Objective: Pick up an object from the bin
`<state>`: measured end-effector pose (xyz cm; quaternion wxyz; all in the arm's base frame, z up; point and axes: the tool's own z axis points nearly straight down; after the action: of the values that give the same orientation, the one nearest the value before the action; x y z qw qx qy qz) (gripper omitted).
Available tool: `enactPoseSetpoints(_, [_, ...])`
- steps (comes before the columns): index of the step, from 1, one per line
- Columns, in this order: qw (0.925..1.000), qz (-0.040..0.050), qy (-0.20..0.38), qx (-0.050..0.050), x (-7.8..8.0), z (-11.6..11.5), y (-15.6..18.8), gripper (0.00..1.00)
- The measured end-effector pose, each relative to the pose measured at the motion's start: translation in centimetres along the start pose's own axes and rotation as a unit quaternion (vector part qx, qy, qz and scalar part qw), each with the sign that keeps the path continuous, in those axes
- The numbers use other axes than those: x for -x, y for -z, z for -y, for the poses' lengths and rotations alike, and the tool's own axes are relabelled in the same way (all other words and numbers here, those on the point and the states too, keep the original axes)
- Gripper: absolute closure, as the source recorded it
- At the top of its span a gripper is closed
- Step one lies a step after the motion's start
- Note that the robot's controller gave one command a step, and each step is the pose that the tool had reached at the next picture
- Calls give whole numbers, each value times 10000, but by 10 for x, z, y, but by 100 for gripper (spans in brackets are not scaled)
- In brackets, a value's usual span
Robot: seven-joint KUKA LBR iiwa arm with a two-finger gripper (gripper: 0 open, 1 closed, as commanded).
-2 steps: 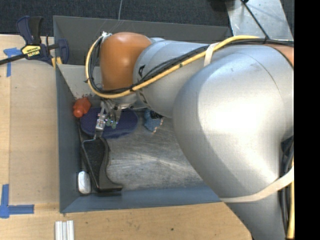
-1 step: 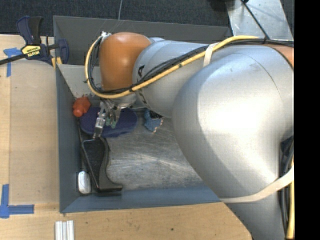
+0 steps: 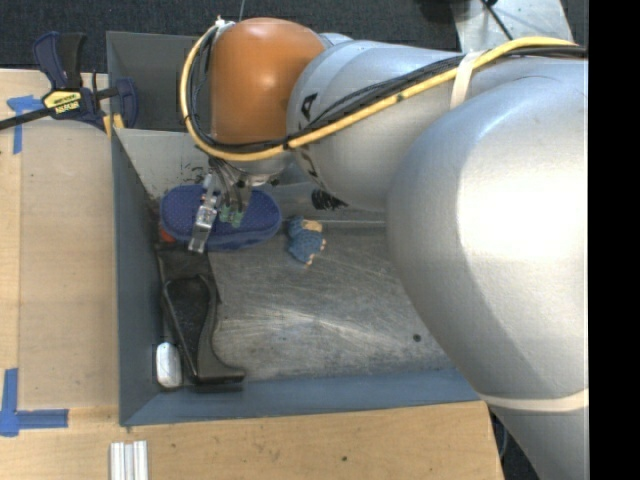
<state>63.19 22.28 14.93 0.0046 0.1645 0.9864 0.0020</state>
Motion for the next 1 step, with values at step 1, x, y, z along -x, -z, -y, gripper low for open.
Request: enactPoseSetpoints(1, [10000, -22, 7, -16, 1, 0, 1, 100])
